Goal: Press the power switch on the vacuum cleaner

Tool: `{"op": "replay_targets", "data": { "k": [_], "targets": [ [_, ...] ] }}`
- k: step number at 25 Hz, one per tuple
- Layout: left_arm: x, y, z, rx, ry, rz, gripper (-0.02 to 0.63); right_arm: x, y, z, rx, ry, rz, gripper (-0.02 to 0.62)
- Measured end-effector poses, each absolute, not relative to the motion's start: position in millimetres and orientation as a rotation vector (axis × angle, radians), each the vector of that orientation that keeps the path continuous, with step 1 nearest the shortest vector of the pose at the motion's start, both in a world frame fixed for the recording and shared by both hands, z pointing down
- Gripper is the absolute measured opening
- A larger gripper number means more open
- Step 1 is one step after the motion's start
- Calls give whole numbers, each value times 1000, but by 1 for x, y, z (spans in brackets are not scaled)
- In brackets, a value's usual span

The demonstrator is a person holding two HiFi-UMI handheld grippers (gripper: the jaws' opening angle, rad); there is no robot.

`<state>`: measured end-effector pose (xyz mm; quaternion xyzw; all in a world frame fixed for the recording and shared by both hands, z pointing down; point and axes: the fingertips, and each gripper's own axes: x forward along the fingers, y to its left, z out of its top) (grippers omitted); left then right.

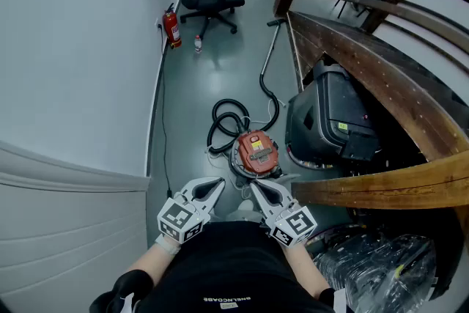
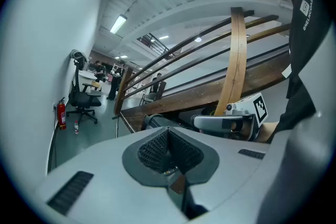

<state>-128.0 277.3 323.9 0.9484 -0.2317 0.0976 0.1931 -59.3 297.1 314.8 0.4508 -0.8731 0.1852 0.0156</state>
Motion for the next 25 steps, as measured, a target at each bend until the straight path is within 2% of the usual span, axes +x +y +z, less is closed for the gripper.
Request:
{"op": "replay_targets", "data": {
  "k": [13, 25],
  "targets": [
    [-71, 263, 325, 2652, -669, 286, 14, -14, 288, 319, 1347, -2749, 572, 28],
    [-7, 250, 340, 2608, -750, 331, 15, 74, 285, 338, 1368, -2743, 603, 28]
  ]
}}
